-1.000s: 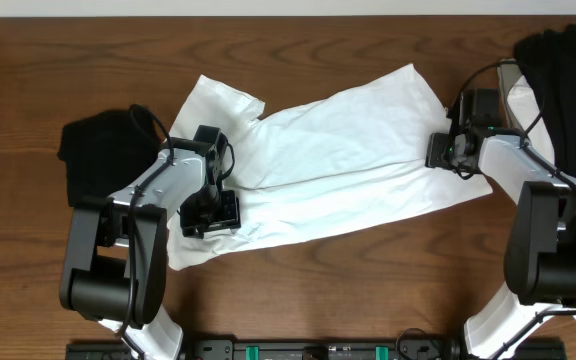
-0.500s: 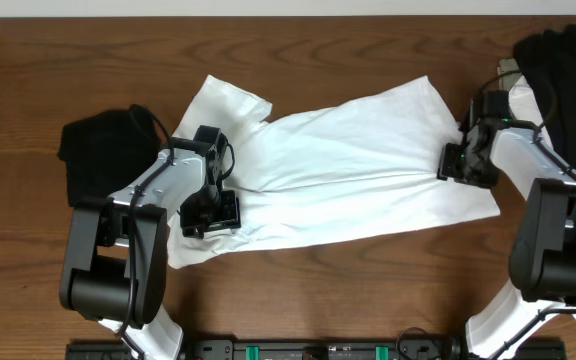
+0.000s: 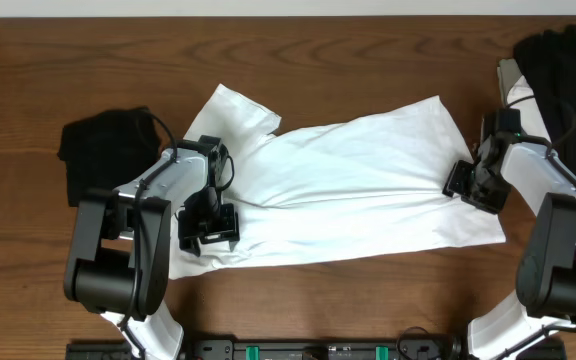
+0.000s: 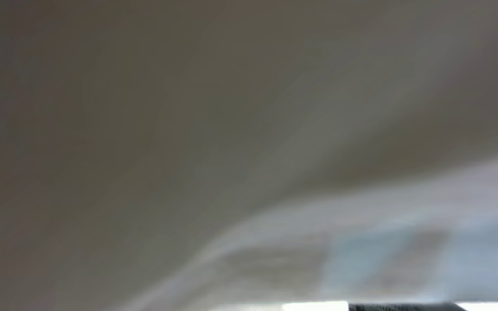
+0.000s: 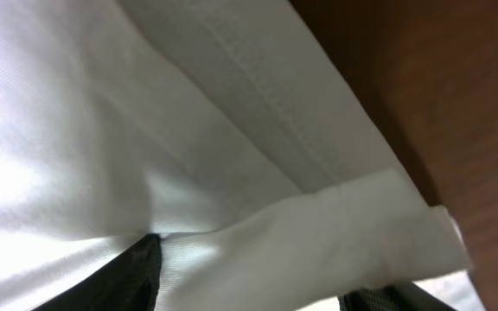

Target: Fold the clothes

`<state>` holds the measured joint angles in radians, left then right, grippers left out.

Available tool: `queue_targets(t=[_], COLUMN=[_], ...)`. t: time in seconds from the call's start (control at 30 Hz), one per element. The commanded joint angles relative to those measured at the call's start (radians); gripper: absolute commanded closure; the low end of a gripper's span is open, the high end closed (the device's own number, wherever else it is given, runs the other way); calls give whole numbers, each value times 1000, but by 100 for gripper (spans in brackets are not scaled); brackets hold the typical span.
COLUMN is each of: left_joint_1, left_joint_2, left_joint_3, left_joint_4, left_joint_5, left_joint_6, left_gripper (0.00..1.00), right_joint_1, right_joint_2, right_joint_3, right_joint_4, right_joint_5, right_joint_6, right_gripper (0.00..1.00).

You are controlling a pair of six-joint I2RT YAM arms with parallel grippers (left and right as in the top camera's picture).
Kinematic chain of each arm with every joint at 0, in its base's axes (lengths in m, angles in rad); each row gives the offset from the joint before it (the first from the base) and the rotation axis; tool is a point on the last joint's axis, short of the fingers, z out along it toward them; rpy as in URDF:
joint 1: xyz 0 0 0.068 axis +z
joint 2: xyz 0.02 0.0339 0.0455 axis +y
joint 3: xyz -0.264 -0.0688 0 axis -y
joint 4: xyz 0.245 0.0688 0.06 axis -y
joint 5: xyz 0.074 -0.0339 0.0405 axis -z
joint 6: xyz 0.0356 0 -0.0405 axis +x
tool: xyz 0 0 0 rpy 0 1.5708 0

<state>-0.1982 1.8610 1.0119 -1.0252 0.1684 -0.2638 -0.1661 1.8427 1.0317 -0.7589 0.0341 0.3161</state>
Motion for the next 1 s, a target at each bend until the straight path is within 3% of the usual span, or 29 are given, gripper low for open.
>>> queue_targets(t=[0.0,0.6,0.97], left_joint_1=[1,1,2], left_joint_2=[34,34,34], left_joint_3=[-29,-28,-28], left_joint_4=[-13,120,201], left_joint_5=[-103,-103,-102], left_joint_6=[3,0,0], left_gripper=[33,33,32], right_joint_1=[-20,-20,-20], right_joint_2=[178,159,-134], right_joint_3=[-230,-245,-245], right_joint_4=[-51,38,7], right_joint_5=[126,-23,-45], right_joint_6=[63,1,-22], right_gripper=[36,32,30])
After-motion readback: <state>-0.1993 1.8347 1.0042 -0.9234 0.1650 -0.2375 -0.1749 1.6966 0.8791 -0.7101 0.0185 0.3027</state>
